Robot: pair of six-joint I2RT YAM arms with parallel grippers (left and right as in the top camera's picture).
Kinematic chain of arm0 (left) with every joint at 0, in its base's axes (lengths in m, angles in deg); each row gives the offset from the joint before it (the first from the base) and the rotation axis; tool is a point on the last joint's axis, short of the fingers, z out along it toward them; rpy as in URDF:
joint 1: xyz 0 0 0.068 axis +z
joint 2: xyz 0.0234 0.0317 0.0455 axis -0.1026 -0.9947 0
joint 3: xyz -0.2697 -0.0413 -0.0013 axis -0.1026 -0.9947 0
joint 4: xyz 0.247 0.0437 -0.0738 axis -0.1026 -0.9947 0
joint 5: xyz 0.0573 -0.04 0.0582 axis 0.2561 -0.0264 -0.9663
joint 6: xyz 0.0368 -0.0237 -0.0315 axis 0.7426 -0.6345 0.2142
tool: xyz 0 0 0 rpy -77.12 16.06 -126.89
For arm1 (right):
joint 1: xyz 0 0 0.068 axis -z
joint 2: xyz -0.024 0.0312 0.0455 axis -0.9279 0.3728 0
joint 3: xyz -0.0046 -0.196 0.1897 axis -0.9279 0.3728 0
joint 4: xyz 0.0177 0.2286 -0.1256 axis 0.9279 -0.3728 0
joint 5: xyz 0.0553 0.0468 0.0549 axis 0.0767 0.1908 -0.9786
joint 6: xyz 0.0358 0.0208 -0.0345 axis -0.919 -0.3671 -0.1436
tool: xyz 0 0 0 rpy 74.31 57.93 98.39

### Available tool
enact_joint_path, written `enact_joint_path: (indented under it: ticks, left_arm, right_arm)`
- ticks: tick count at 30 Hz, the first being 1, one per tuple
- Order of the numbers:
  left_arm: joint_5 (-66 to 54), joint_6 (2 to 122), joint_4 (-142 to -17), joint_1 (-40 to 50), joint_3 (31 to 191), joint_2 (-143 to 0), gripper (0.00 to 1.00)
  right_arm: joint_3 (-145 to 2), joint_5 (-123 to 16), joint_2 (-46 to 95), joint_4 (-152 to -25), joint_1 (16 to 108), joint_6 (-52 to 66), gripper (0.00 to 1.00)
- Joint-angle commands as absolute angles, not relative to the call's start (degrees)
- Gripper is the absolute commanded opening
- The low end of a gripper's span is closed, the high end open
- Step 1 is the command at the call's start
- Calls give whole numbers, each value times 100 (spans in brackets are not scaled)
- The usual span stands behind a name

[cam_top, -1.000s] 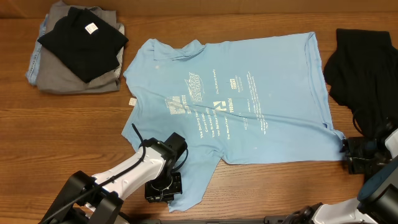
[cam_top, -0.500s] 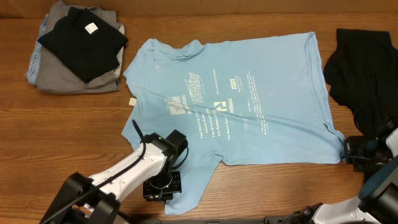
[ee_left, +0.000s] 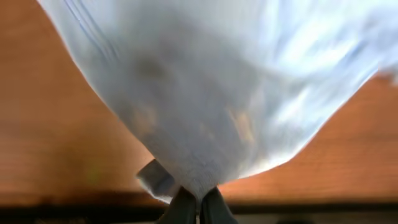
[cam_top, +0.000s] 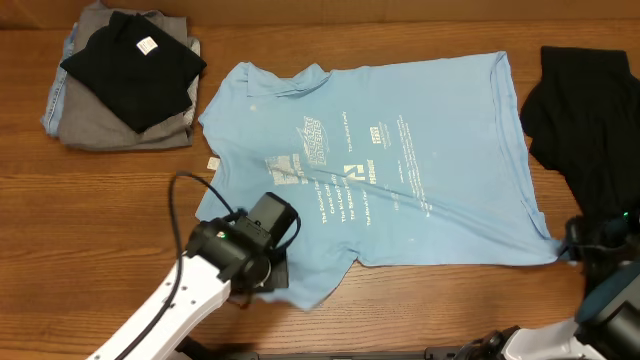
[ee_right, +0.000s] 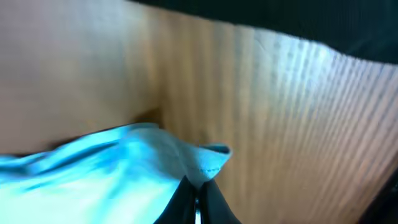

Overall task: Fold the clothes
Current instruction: 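Lift the bottom hem with both grippers and fold it upward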

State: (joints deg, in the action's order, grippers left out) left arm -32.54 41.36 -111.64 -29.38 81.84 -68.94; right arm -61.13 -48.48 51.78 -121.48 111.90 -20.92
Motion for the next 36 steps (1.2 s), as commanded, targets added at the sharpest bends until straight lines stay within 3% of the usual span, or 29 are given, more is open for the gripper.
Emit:
enact_joint_path:
  ticks: [1, 9, 19, 36]
  left_arm:
    - [-4677, 4007, -11101, -2907, 8678, -6768, 4]
    - [-4972, 4352, -10277, -2214, 8800, -6776, 4]
    - [-5066, 5014, -9223, -1379, 8800, -6919, 4]
    - [-5195, 5519, -7665, -1012, 8800, -8610, 4]
  right_arm:
    - [-6452, -5207, 4835, -12035, 11210, -2142, 4]
    - [-6472, -5806, 4820, -11370, 11020, -2142, 4]
    - [-6467, -5777, 4827, -10708, 10137, -2472, 4]
    - [-6467, -5004, 4842, -8472, 8957, -2898, 4]
